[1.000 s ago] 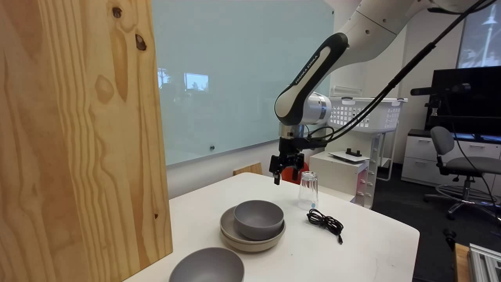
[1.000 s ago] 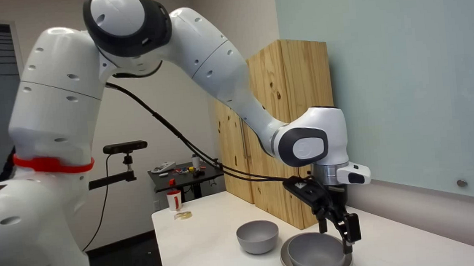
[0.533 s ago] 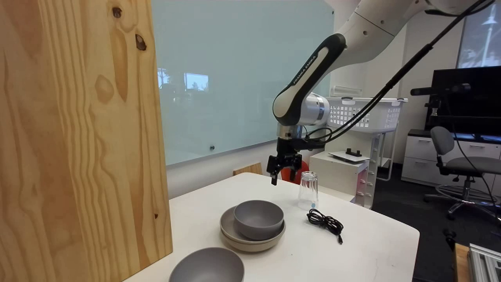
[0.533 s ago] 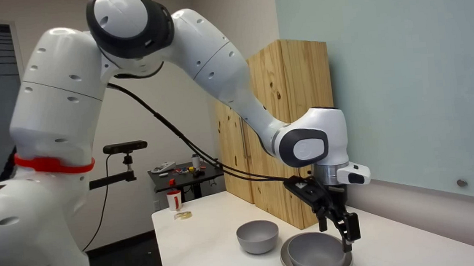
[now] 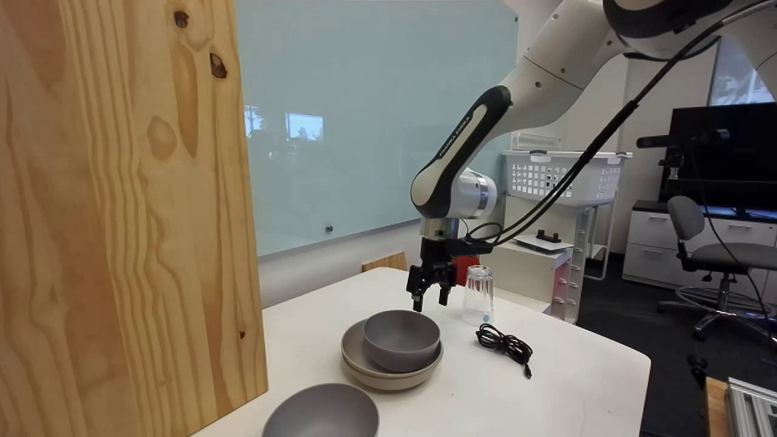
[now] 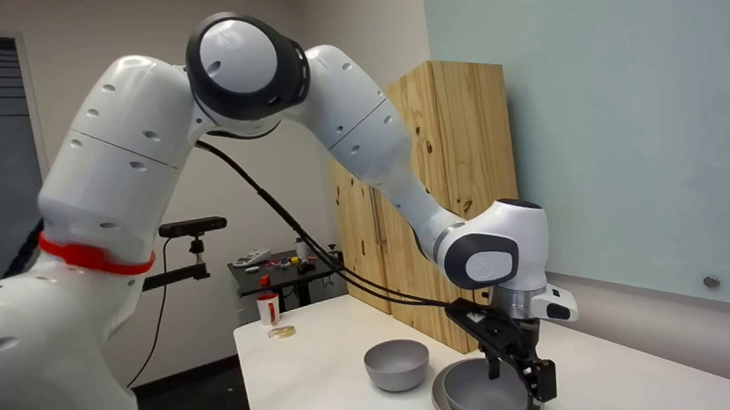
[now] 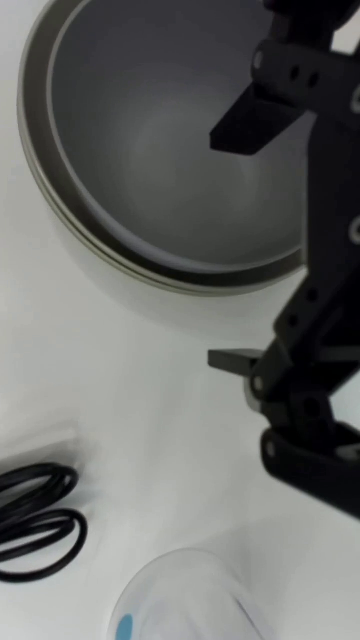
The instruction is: Put the right bowl in the left bowl, then put the bowls on the plate
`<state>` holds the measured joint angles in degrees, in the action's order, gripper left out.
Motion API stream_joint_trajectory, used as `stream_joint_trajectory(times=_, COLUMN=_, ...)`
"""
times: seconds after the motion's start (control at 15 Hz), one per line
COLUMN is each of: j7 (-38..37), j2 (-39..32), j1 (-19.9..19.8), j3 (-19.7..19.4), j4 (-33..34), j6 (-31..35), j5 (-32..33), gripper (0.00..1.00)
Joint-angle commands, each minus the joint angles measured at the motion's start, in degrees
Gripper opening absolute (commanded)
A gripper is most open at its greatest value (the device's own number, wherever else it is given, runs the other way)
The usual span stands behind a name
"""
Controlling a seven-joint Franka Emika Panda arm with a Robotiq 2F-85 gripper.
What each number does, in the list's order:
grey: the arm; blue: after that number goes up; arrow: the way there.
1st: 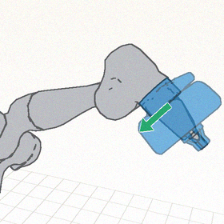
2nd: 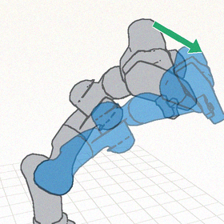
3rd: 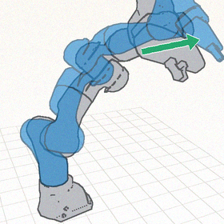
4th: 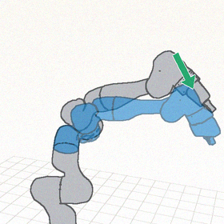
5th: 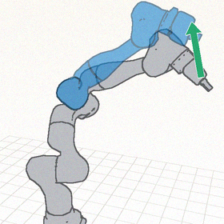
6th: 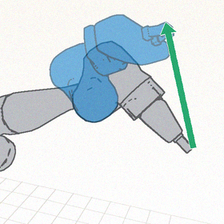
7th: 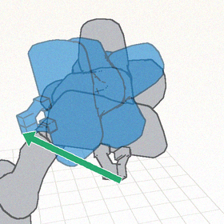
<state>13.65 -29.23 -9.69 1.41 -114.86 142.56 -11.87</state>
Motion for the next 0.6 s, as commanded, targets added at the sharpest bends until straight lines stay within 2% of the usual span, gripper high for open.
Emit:
stream_joint_trajectory(times=0.0, j7=3.65, j2=-5.53, j1=-2.00, j3=1.09, j4=5.42, j6=-2.10, j5=-0.09, gripper=1.00)
stream_joint_trajectory(times=0.07, j7=3.89, j2=-6.36, j1=-2.35, j3=1.24, j4=6.28, j6=-2.64, j5=-0.35, gripper=1.00)
stream_joint_trajectory(times=0.13, j7=4.43, j2=-7.10, j1=-2.65, j3=1.35, j4=6.94, j6=-2.89, j5=-0.25, gripper=0.75)
stream_joint_trajectory(times=0.2, j7=4.83, j2=-7.73, j1=-3.06, j3=1.59, j4=7.76, j6=-3.72, j5=-0.46, gripper=0.75)
stream_joint_trajectory(times=0.53, j7=6.41, j2=-9.84, j1=-4.26, j3=2.04, j4=10.14, j6=-5.59, j5=-0.19, gripper=0.35)
